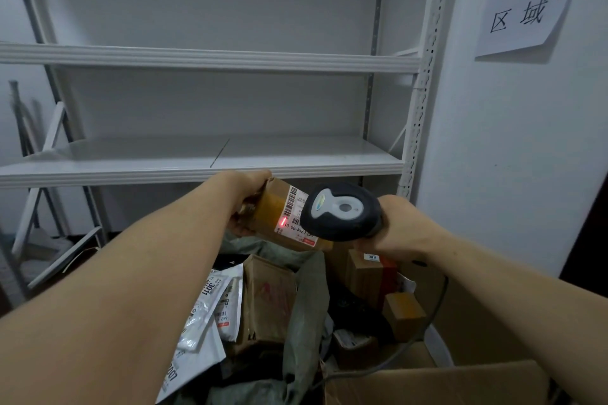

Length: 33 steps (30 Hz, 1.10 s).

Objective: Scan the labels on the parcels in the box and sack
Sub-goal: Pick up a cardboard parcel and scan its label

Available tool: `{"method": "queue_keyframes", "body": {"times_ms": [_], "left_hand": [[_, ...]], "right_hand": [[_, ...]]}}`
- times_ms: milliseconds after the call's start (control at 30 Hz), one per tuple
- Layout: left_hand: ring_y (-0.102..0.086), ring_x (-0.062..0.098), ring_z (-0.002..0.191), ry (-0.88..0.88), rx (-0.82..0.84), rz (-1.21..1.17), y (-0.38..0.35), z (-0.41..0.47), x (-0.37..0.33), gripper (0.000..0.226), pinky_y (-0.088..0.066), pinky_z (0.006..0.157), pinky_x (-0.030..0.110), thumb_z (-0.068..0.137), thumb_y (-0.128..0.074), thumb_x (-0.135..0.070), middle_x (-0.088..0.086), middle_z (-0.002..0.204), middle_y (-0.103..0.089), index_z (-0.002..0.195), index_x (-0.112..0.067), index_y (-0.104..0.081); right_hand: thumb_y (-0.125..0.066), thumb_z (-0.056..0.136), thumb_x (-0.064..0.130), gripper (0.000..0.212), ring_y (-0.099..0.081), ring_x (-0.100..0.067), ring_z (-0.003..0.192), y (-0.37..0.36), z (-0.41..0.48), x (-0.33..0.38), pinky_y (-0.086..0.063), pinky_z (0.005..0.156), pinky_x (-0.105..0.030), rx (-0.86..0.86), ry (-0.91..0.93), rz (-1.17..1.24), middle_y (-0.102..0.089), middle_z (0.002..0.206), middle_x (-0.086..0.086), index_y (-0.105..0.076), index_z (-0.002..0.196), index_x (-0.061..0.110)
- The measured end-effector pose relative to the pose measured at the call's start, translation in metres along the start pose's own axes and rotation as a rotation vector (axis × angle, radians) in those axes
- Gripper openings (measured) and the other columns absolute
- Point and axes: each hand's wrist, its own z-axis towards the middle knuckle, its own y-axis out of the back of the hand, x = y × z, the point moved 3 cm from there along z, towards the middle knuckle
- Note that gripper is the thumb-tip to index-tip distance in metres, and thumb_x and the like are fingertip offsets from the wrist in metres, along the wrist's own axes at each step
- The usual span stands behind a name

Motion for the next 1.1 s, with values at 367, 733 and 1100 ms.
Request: {"method": "queue_keyframes", "body": {"times_ms": [367, 733, 1100], "left_hand": [[-0.063, 0.031, 0.083, 0.026, 0.0, -0.049, -0.001, 0.006, 0.0, 0.044, -0.053, 0.064, 0.036, 0.089, -0.047, -0.057, 0.013, 0.096, -0.065, 0.094, -0.014, -0.056], [-0.065, 0.031, 0.08, 0.03, 0.002, -0.516, -0.004, 0.021, 0.008, 0.041, -0.054, 0.067, 0.043, 0.089, -0.045, -0.054, 0.012, 0.085, -0.067, 0.088, -0.014, -0.057], [-0.064, 0.03, 0.079, 0.034, 0.006, -0.514, -0.008, 0.023, 0.009, 0.04, -0.055, 0.07, 0.042, 0.089, -0.046, -0.053, 0.013, 0.084, -0.066, 0.091, -0.015, -0.056]], "right_hand": [[-0.073, 0.076, 0.006, 0.022, -0.062, -0.014, 0.074, -0.001, -0.003, 0.003, -0.048, 0.067, -0.022, 0.003, -0.089, 0.228, -0.064, 0.076, 0.001, -0.059, 0.08, 0.022], [-0.071, 0.08, 0.007, 0.011, -0.046, -0.012, 0.042, -0.006, -0.005, -0.009, -0.042, 0.045, -0.022, -0.044, -0.507, 0.794, -0.057, 0.055, -0.005, -0.061, 0.075, 0.006], [-0.07, 0.079, 0.006, 0.012, -0.048, -0.012, 0.043, -0.008, -0.002, -0.015, -0.044, 0.046, -0.023, -0.067, -0.49, 0.735, -0.056, 0.052, -0.003, -0.06, 0.072, 0.006]]}}
